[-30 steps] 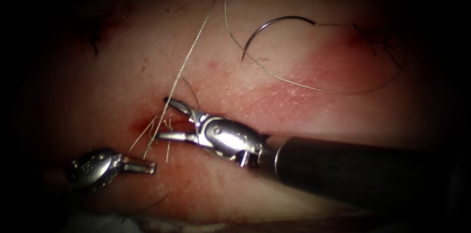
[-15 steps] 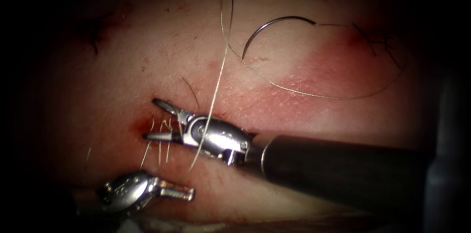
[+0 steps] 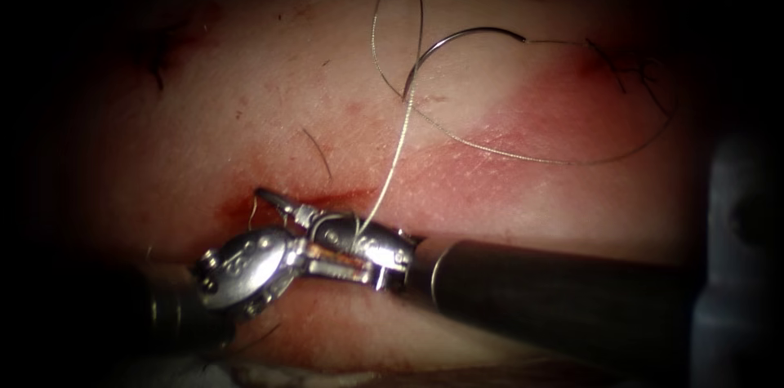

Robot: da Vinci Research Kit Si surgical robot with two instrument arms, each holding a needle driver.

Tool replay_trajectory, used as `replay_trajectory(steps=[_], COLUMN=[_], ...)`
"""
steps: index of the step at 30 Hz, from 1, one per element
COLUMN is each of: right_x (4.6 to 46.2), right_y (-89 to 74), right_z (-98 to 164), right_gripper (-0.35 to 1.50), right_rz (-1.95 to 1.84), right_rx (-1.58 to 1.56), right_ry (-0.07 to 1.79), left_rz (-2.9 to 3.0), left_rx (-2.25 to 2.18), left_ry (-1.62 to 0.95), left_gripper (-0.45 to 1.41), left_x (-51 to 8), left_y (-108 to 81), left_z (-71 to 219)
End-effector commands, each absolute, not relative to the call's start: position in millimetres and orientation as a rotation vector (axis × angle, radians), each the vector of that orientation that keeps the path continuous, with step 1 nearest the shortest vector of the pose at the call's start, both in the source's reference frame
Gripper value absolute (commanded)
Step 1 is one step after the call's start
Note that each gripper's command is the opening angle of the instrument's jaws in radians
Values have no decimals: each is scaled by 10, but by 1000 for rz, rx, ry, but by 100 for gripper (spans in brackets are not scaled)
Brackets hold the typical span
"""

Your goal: Wound Closure

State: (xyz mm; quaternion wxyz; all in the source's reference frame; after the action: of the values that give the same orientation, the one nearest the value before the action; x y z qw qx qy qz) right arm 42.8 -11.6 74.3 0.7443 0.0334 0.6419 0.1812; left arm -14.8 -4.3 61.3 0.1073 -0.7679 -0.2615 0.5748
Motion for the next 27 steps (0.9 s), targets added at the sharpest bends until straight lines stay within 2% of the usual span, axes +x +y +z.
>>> replay_trajectory(steps=[1,8,20,22,23,27], right_x=[435,437,421,421,421,416], right_y=[-123,-136,-145,-147,-147,-149], right_z=[748,745,737,736,736,728], right_gripper=[123,128,121,121,121,121], right_rz=[391,339,246,236,231,214], right_rx=[76,96,142,152,157,178], right_ry=[1401,1401,1443,1450,1453,1491], left_rz=[1685,1670,1755,1768,1770,1831], left_rx=[-2266,-2289,-2268,-2251,-2238,-2205], left_ry=[-770,-780,-734,-738,-740,-724], left_gripper=[-45,-45,-43,-18,0,4], left_x=[-151,-149,-143,-144,-144,-142], left_y=[-44,-3,35,33,31,22], left_z=[614,606,680,695,700,722])
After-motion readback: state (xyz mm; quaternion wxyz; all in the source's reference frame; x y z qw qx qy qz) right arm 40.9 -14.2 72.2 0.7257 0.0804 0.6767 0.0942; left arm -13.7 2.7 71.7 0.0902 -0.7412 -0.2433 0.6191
